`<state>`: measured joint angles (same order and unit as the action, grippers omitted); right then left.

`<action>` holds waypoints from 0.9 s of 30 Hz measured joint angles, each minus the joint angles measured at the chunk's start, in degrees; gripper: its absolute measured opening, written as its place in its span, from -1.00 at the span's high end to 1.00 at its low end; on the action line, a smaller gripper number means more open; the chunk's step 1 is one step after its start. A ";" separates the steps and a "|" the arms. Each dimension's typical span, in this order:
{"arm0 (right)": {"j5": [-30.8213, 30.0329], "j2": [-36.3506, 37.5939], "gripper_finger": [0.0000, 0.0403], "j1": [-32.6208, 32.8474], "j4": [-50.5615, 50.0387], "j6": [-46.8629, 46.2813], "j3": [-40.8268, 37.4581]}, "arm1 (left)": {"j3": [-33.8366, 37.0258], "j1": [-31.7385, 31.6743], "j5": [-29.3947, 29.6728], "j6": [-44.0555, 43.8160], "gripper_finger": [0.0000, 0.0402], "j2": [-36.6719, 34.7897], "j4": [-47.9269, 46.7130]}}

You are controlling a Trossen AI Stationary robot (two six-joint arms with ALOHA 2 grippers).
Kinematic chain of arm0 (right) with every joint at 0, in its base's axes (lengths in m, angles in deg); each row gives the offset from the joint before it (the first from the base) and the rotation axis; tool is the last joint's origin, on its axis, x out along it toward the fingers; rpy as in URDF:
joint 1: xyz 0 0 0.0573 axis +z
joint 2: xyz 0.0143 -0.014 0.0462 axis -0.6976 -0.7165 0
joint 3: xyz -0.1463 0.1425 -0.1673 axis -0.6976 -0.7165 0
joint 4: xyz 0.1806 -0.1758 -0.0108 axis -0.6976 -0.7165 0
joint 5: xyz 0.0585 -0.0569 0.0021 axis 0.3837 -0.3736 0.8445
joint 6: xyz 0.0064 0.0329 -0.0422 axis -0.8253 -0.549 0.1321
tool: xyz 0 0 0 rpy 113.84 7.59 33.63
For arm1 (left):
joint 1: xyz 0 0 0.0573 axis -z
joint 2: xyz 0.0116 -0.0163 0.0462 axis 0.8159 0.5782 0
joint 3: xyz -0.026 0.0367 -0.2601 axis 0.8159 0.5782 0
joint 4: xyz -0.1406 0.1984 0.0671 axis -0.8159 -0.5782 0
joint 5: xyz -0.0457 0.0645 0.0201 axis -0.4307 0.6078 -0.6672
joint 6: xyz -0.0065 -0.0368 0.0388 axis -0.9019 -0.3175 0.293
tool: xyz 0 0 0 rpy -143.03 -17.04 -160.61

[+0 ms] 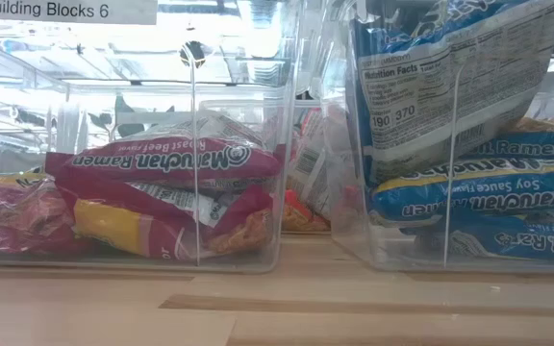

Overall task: Sort Maruchan noodles
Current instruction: Put the red noodle pack into the bottom left transparent bin

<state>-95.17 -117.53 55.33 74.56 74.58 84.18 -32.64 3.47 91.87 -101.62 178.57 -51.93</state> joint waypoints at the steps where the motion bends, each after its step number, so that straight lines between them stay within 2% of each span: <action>1: 0.01 0.00 -0.32 0.00 -0.15 0.00 0.00 | 0.40 -0.92 1.68 2.47 1.00 -1.26 0.08; 4: 0.01 0.00 -0.32 0.02 -0.77 -0.07 0.02 | 3.13 -5.14 4.31 5.83 1.00 -5.86 0.68; 7: 0.01 0.00 -0.32 0.02 -1.95 -1.31 0.02 | 10.80 -10.79 3.65 11.49 1.00 -12.51 9.01; 11: -0.01 0.00 -0.32 0.02 -2.85 -1.92 0.02 | 27.39 -19.95 -7.51 18.40 1.00 -23.68 26.83; 16: -0.01 0.00 -0.32 0.00 -2.67 -1.92 0.02 | 48.21 -29.93 -17.53 18.04 1.00 -37.20 46.64; 19: -0.01 0.00 -0.32 -0.05 -2.67 -1.14 0.02 | 59.39 -32.36 -20.65 17.73 1.00 -43.49 58.21; 22: -0.02 0.00 -0.32 -0.05 -2.67 -1.05 0.02 | 68.31 -33.44 -19.29 15.60 1.00 -47.33 68.69; 27: -0.04 0.01 -0.32 -0.05 -2.65 -1.29 0.02 | 76.77 -33.42 -17.83 9.65 0.93 -48.94 80.32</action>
<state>-95.21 -117.52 55.28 71.91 73.29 84.20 44.13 -29.95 74.03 -91.97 129.62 28.39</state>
